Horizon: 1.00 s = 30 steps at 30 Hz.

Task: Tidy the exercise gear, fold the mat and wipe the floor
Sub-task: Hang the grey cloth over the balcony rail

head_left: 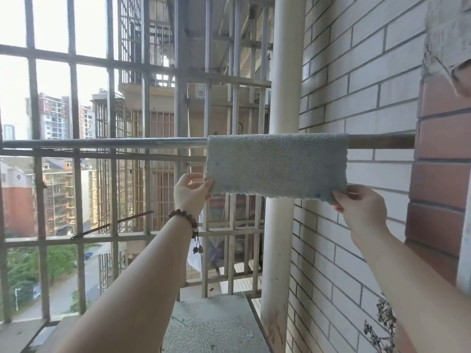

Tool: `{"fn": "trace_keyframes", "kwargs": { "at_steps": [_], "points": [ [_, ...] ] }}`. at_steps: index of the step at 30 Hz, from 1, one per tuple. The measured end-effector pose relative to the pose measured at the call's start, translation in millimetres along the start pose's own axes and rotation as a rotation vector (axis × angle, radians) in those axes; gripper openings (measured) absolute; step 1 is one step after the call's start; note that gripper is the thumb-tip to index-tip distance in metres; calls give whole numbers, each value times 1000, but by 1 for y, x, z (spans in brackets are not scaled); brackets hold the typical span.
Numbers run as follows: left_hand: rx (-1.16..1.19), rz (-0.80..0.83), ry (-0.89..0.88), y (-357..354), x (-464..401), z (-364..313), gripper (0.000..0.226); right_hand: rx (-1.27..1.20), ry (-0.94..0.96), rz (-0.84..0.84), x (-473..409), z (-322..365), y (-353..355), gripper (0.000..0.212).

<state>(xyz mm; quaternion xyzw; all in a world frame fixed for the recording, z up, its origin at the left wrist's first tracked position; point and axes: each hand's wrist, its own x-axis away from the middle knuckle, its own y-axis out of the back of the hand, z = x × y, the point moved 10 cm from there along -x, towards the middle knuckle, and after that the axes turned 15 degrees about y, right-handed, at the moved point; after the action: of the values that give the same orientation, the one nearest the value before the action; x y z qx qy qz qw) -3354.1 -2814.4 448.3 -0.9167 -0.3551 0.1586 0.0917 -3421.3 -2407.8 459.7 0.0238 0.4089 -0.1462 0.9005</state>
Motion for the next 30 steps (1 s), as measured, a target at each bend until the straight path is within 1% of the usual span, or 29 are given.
{"fn": "trace_keyframes", "kwargs": {
  "at_steps": [4,5,7,8,10,13,15,17,19,23,26,30],
  "points": [
    [-219,-146,-47,18,15,-5,20,-110,-71,-47,15,-6,6,32],
    [-285,-156,-66,20,23,-8,24,-80,-77,-42,19,-7,8,37],
    [-389,-137,-106,18,45,-13,34,70,-27,-9,27,-2,14,43],
    [-449,-122,-140,16,56,-16,38,134,31,4,33,5,17,43],
    [-621,-121,-214,14,80,-20,42,221,193,22,47,25,19,37],
    [-926,-178,-339,12,111,-17,49,292,417,119,75,51,10,23],
    [-1056,-210,-377,16,132,-7,55,315,495,216,95,55,-1,18],
    [-1137,-224,-397,21,155,8,57,321,519,305,117,51,-13,22],
    [-1181,-226,-372,30,178,29,60,330,510,372,143,37,-24,26],
    [-1322,-239,-243,55,219,82,62,349,470,564,204,-4,-52,33],
    [-1385,-271,-143,74,248,118,62,344,435,707,252,-26,-64,45],
    [-1448,-316,2,99,286,159,64,315,435,816,307,-33,-64,40]
  ]
}}
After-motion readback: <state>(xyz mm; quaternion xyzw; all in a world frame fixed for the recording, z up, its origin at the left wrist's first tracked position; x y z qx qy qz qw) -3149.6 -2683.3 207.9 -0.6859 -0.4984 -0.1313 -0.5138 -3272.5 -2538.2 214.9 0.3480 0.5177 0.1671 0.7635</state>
